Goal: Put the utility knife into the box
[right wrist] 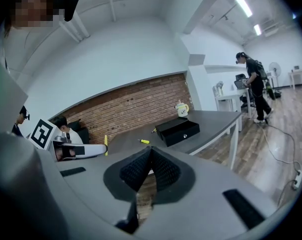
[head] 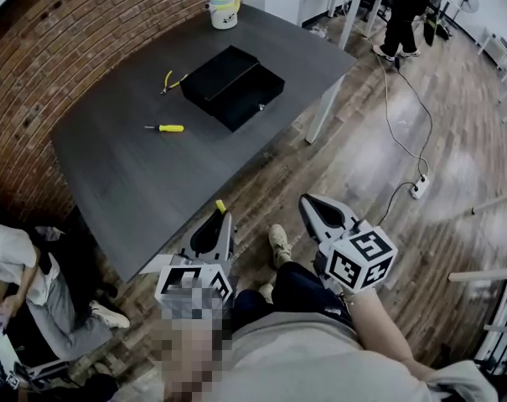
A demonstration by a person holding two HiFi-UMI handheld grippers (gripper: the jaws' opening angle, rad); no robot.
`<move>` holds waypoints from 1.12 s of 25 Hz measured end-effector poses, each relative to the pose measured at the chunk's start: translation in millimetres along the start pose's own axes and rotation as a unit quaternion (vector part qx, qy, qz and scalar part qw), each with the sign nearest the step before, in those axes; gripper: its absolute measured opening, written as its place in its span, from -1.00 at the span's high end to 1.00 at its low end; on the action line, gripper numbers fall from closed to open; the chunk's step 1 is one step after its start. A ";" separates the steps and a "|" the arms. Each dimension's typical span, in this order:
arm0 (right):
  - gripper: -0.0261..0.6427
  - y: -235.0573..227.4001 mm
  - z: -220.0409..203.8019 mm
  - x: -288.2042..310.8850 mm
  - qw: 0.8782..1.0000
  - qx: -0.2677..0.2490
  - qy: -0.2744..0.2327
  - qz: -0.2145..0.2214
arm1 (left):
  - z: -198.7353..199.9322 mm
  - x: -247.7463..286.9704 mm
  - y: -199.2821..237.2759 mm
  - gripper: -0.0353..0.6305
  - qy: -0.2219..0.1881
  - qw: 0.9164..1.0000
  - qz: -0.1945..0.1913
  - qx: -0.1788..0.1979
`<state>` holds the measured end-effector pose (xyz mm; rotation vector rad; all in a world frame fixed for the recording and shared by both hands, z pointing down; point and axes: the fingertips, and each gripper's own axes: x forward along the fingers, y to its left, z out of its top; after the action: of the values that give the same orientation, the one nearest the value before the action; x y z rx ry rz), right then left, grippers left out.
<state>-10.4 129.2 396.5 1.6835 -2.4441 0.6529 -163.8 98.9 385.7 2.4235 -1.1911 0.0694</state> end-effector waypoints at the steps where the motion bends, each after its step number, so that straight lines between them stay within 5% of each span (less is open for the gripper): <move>1: 0.90 -5.2 5.0 7.3 1.000 0.001 -0.002 0.004 | 4.0 8.2 1.7 0.70 0.000 1.000 0.001 0.003; 16: 0.90 -101.6 108.5 121.7 0.998 -0.005 -0.017 0.067 | 91.6 156.8 22.7 0.70 -0.036 0.998 0.041 0.021; 28: 0.90 -150.7 121.4 155.2 0.997 0.017 -0.004 0.070 | 93.2 214.4 23.9 0.70 -0.012 0.999 0.048 0.021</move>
<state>86.3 -98.5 380.0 1.5391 -2.5903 0.7090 -60.8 -110.7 359.9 2.4080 -1.3296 0.0960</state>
